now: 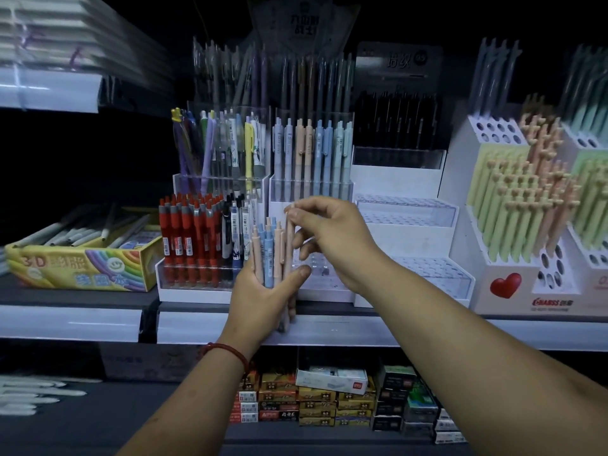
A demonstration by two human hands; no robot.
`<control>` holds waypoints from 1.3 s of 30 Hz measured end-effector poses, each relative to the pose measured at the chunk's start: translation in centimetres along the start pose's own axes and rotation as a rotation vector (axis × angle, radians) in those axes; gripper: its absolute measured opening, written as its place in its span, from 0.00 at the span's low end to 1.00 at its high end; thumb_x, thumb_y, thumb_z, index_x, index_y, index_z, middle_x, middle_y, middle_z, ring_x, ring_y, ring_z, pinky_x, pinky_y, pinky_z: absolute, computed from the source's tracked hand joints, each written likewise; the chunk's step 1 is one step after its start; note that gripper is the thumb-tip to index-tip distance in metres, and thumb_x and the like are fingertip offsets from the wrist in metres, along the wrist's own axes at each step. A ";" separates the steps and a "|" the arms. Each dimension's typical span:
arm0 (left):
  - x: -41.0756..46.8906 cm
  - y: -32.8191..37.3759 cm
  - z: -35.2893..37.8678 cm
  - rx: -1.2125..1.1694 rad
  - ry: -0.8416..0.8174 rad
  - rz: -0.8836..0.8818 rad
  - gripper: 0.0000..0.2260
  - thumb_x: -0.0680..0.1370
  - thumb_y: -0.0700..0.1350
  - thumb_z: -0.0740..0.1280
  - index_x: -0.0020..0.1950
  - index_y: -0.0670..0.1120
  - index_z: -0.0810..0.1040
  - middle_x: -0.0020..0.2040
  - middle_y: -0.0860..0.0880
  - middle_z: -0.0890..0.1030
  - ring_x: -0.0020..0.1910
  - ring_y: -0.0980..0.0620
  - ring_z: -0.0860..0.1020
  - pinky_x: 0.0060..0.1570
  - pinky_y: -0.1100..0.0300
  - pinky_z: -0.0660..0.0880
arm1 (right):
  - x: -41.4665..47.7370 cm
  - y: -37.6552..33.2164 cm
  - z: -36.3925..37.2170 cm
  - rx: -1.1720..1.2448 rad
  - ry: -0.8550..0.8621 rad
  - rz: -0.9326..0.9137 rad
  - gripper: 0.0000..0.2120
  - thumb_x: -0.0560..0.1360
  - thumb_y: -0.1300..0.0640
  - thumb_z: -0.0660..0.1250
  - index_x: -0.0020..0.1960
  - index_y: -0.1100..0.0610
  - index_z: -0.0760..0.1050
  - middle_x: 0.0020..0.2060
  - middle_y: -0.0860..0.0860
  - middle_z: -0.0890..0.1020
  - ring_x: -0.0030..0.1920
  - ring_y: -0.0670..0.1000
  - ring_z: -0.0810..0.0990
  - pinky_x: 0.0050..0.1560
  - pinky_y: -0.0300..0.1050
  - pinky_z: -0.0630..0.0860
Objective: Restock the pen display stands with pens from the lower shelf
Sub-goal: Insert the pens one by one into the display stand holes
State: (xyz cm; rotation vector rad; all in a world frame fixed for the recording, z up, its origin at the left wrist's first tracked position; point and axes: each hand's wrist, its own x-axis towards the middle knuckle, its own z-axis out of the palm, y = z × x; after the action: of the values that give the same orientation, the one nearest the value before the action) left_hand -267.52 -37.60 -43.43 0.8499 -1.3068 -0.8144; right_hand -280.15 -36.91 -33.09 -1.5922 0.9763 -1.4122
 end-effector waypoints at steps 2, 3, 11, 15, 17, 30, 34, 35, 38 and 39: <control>0.0 -0.3 0.0 -0.014 0.005 -0.023 0.16 0.76 0.44 0.77 0.52 0.35 0.77 0.27 0.40 0.79 0.24 0.41 0.76 0.26 0.45 0.77 | 0.5 -0.6 -0.5 0.069 0.099 -0.025 0.04 0.82 0.64 0.66 0.52 0.61 0.80 0.40 0.58 0.81 0.30 0.51 0.77 0.29 0.42 0.78; 0.1 -0.5 -0.1 -0.024 0.012 -0.037 0.15 0.76 0.41 0.77 0.52 0.34 0.76 0.27 0.40 0.78 0.23 0.42 0.76 0.26 0.45 0.77 | 0.9 -1.1 -0.9 0.104 0.155 -0.049 0.05 0.82 0.63 0.65 0.52 0.61 0.80 0.37 0.57 0.81 0.30 0.50 0.77 0.30 0.42 0.79; 0.3 -1.0 -0.1 -0.105 0.038 -0.036 0.08 0.78 0.34 0.72 0.55 0.38 0.77 0.28 0.40 0.77 0.25 0.43 0.75 0.28 0.54 0.76 | 3.2 -2.7 -2.2 -0.142 0.332 -0.267 0.05 0.83 0.62 0.64 0.54 0.62 0.77 0.39 0.54 0.79 0.33 0.55 0.82 0.35 0.47 0.84; 0.3 -1.3 -0.2 -0.128 0.033 -0.016 0.05 0.78 0.33 0.72 0.51 0.39 0.77 0.27 0.42 0.78 0.24 0.44 0.74 0.28 0.53 0.76 | 3.8 -1.3 -1.7 -0.304 0.308 -0.278 0.05 0.83 0.63 0.63 0.54 0.63 0.78 0.39 0.54 0.80 0.34 0.56 0.84 0.37 0.50 0.85; 0.3 -1.4 -0.2 -0.124 0.034 -0.014 0.05 0.78 0.33 0.71 0.48 0.38 0.77 0.27 0.42 0.77 0.24 0.44 0.74 0.27 0.53 0.76 | 4.2 -0.8 -1.5 -0.369 0.297 -0.274 0.06 0.84 0.63 0.62 0.53 0.62 0.77 0.38 0.54 0.80 0.33 0.55 0.84 0.38 0.50 0.85; 0.4 -1.5 -0.2 -0.145 0.037 -0.005 0.07 0.76 0.34 0.73 0.50 0.40 0.77 0.29 0.41 0.77 0.26 0.42 0.75 0.30 0.51 0.77 | 7.0 -0.6 -0.7 -0.724 0.156 -0.247 0.09 0.83 0.65 0.61 0.51 0.68 0.78 0.38 0.63 0.83 0.32 0.53 0.85 0.39 0.47 0.85; 0.4 -1.6 -0.2 -0.138 0.034 0.002 0.07 0.77 0.32 0.71 0.51 0.40 0.76 0.29 0.41 0.77 0.25 0.43 0.75 0.29 0.51 0.77 | 7.5 0.4 -0.7 -0.844 0.079 -0.169 0.11 0.82 0.67 0.62 0.46 0.72 0.80 0.36 0.64 0.84 0.32 0.53 0.86 0.42 0.53 0.86; 0.5 -1.6 -0.2 -0.139 0.032 0.006 0.07 0.77 0.32 0.71 0.51 0.40 0.76 0.29 0.41 0.77 0.25 0.43 0.74 0.29 0.52 0.77 | 7.6 0.7 -0.6 -0.871 0.073 -0.166 0.10 0.81 0.67 0.62 0.47 0.71 0.80 0.36 0.64 0.84 0.31 0.54 0.86 0.42 0.53 0.86; 0.5 -1.5 -0.1 -0.142 0.028 0.015 0.07 0.78 0.32 0.71 0.50 0.42 0.76 0.30 0.41 0.77 0.25 0.43 0.74 0.29 0.52 0.77 | 8.2 1.0 -0.5 -0.931 0.096 -0.188 0.06 0.80 0.66 0.63 0.49 0.67 0.77 0.39 0.62 0.83 0.34 0.60 0.85 0.40 0.56 0.85; 0.5 -1.5 -0.1 -0.142 0.028 0.015 0.07 0.78 0.32 0.71 0.50 0.41 0.76 0.30 0.41 0.77 0.26 0.43 0.74 0.29 0.52 0.77 | 8.4 0.9 -0.5 -0.950 0.108 -0.191 0.05 0.79 0.66 0.64 0.47 0.67 0.77 0.40 0.61 0.83 0.35 0.60 0.85 0.40 0.56 0.85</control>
State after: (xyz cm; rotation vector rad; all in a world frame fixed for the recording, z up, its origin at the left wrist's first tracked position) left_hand -267.40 -38.73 -44.56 0.7355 -1.2138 -0.8701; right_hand -279.91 -45.00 -30.58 -2.3362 1.7594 -1.2148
